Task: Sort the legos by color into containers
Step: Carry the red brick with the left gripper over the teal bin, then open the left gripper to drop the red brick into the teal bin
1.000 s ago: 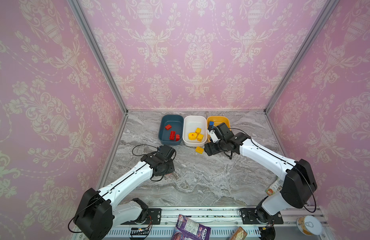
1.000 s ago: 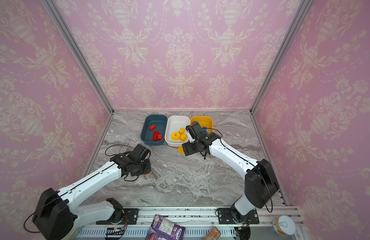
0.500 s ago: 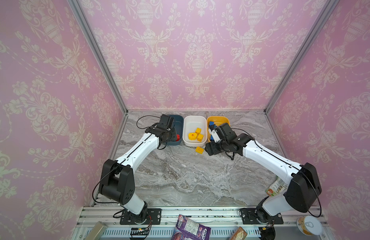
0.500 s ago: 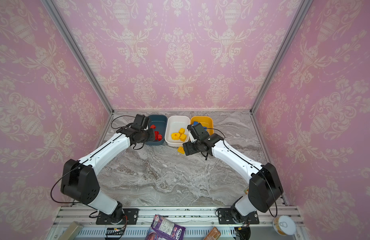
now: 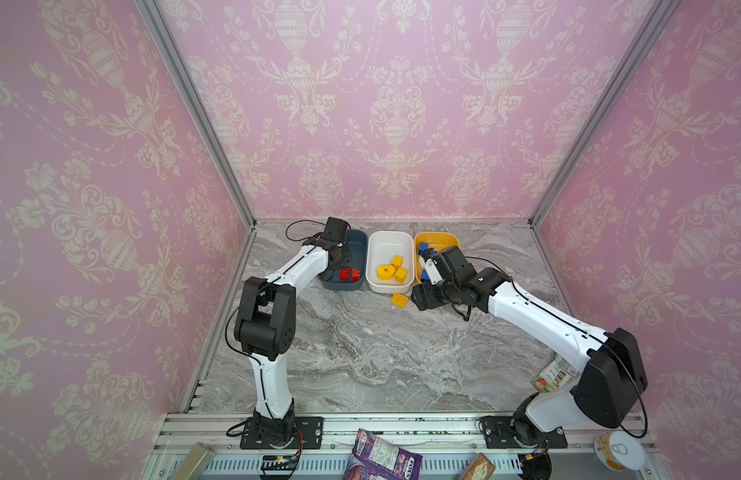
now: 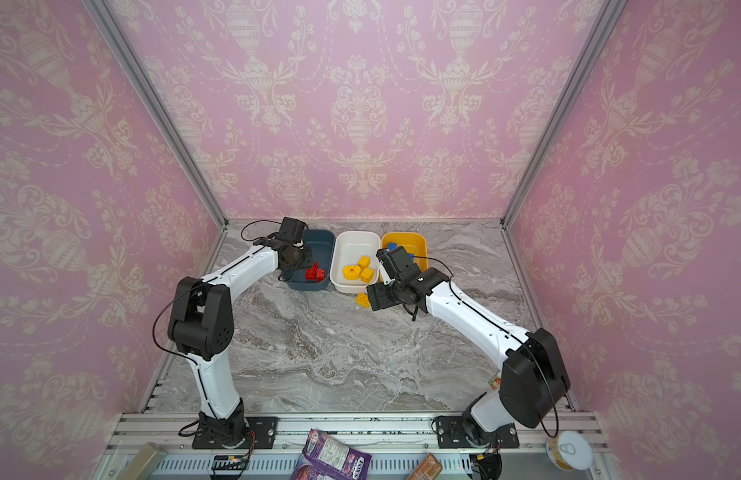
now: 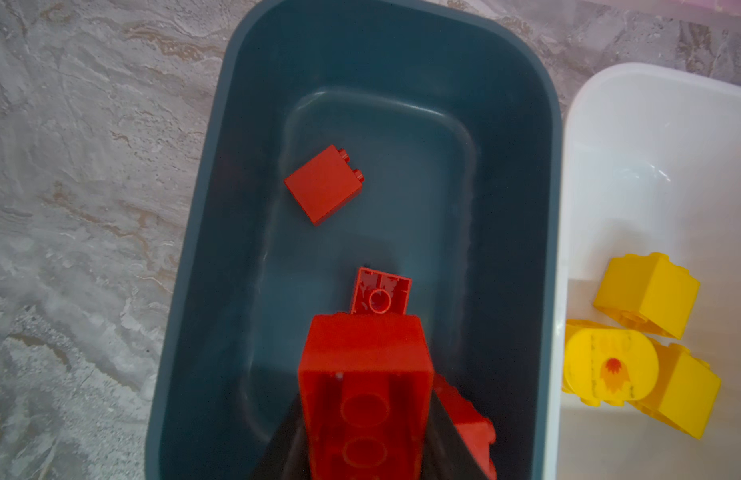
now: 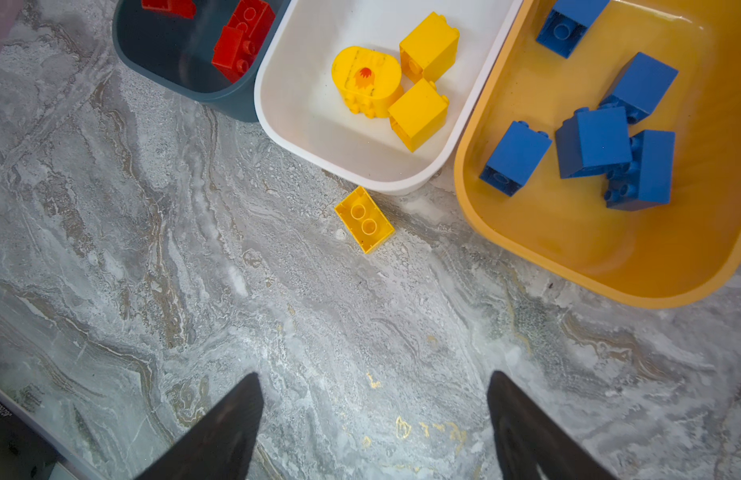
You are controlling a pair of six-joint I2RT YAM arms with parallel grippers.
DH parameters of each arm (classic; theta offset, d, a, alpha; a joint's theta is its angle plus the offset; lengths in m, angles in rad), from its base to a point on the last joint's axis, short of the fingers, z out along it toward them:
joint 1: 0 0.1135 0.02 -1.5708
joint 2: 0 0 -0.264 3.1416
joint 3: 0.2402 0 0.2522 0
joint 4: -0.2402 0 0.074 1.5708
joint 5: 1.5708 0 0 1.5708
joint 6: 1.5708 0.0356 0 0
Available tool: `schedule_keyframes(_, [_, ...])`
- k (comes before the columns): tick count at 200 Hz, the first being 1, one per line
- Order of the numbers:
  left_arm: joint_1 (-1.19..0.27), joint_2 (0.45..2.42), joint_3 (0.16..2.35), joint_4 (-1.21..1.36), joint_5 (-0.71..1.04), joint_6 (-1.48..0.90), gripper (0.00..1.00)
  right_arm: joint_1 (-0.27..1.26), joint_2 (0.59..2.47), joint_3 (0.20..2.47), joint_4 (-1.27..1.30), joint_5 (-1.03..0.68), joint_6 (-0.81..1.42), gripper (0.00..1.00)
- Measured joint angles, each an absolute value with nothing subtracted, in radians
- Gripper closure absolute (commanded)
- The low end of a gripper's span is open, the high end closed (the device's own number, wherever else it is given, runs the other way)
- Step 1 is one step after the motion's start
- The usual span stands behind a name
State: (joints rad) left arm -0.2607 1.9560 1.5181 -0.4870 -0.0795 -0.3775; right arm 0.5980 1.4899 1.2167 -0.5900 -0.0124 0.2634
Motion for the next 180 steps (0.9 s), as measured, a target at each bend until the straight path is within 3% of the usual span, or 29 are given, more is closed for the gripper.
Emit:
schedule_keyframes(62, [-0.256, 2.011, 1.56, -0.49, -0.146, -0.303, 0.69, 0.598, 1.488, 1.217, -0.588, -0.023, 0.264, 0.14])
schedule_keyframes(112, [-0.249, 2.013, 1.561, -0.498, -0.168, -0.276, 0.43, 0.598, 1.488, 1.217, -0.588, -0.031, 0.266, 0.14])
schedule_keyframes(180, [-0.25, 2.007, 1.557, -0.491, -0.167, -0.271, 0.37, 0.6, 1.493, 1.217, -0.588, -0.034, 0.267, 0.14])
